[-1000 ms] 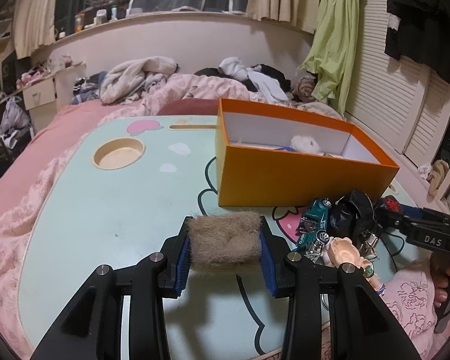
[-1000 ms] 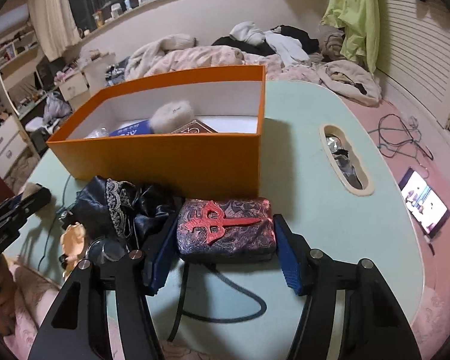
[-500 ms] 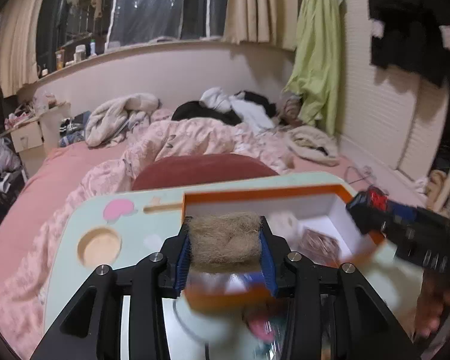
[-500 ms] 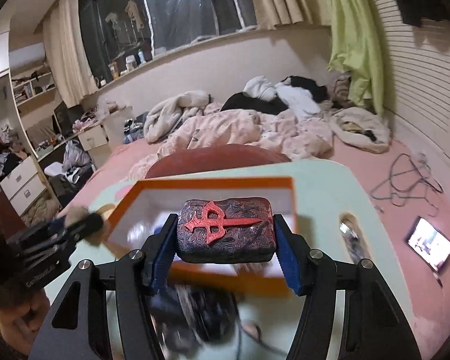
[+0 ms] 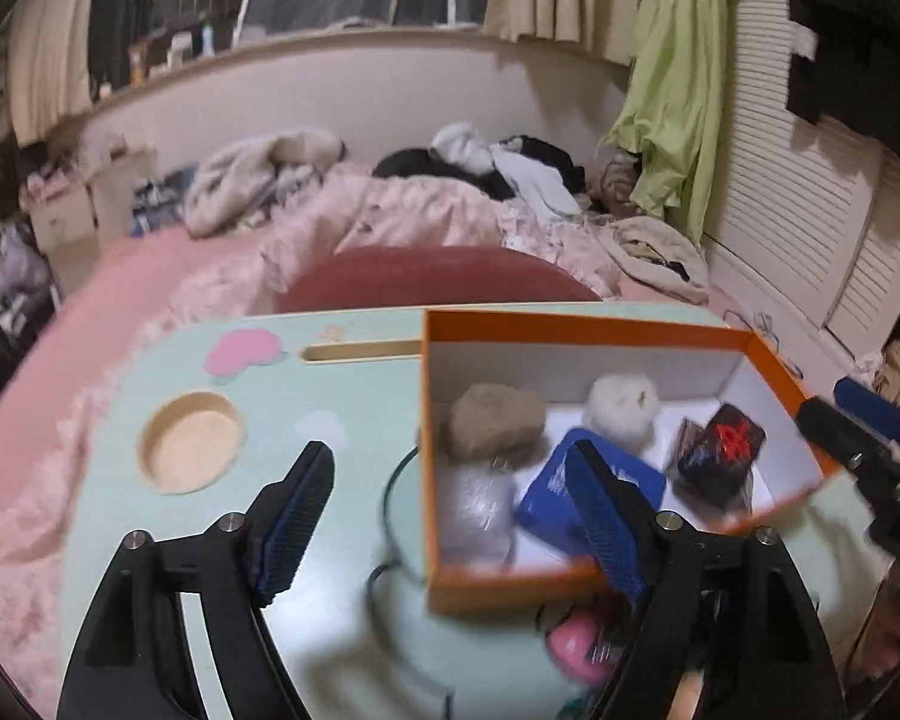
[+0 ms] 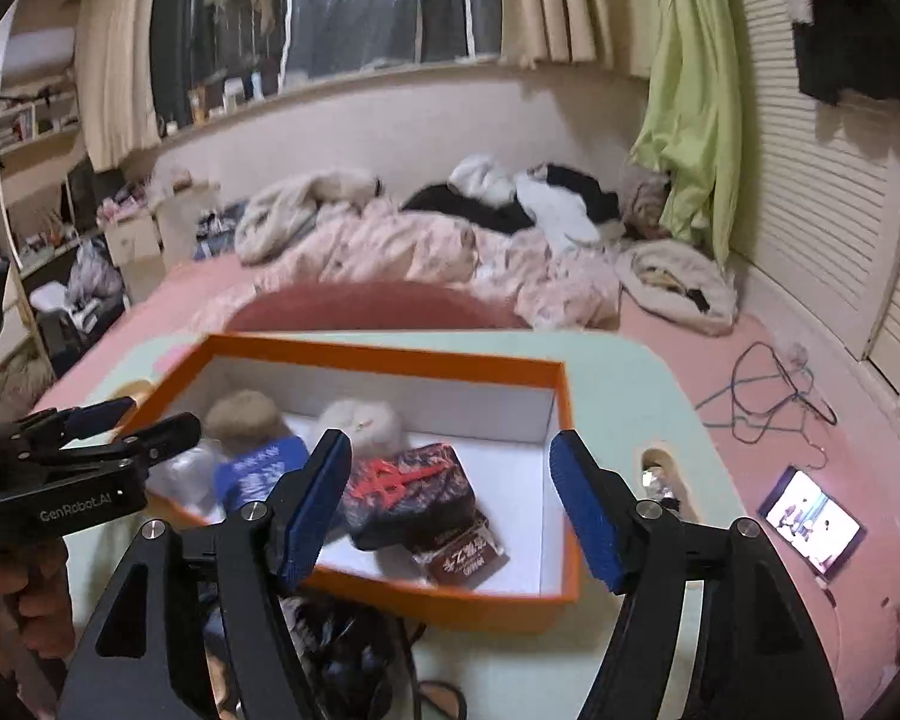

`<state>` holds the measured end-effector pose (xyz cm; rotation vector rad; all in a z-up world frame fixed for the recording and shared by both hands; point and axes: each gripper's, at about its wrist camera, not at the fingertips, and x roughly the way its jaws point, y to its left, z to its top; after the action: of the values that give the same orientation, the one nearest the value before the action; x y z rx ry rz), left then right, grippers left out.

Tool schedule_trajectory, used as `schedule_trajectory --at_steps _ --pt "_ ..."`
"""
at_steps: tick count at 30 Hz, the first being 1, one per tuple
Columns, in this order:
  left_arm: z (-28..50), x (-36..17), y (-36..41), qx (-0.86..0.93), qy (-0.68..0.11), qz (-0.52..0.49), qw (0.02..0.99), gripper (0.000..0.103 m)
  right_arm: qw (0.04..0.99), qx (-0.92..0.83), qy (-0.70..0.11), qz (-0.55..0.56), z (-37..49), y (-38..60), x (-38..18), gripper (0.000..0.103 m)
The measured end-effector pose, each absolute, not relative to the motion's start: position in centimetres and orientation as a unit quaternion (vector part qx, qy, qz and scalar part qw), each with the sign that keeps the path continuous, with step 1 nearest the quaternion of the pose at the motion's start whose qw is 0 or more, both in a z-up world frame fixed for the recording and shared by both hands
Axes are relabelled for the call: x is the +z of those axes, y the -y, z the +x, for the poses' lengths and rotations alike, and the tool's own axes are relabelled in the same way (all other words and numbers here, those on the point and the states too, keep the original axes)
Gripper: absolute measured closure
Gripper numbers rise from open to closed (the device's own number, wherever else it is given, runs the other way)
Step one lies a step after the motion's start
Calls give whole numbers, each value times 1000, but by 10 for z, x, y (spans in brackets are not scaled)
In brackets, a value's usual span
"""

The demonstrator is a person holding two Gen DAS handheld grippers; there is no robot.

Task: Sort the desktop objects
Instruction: 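Drop the fur ball into the orange box with left tool while right tool drops the red case in, then grasp the white figurine with the right tool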

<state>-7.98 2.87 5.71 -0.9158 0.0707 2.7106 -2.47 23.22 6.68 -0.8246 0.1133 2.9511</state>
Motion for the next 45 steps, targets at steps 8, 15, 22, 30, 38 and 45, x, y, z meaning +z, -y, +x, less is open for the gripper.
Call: schedule_trajectory --at_steps 8,15,22,30,38,45 --pt "-11 47 12 927 1 -331 174 11 -34 942 -35 -333 21 -215 49 33" --pt "-3 -2 9 919 -75 -368 119 0 -6 916 -10 -402 25 -219 -2 29" --pt "3 -3 12 924 -67 -357 120 0 3 915 -11 -403 22 -226 -8 22" --pt "3 -4 13 925 -66 -354 120 0 3 916 -11 -401 26 -225 -6 22" --pt "4 -4 13 925 -66 -354 120 0 -64 941 -27 -332 53 -216 16 46" --pt "4 -4 13 925 -66 -354 120 0 -189 924 68 -325 48 -145 32 59"
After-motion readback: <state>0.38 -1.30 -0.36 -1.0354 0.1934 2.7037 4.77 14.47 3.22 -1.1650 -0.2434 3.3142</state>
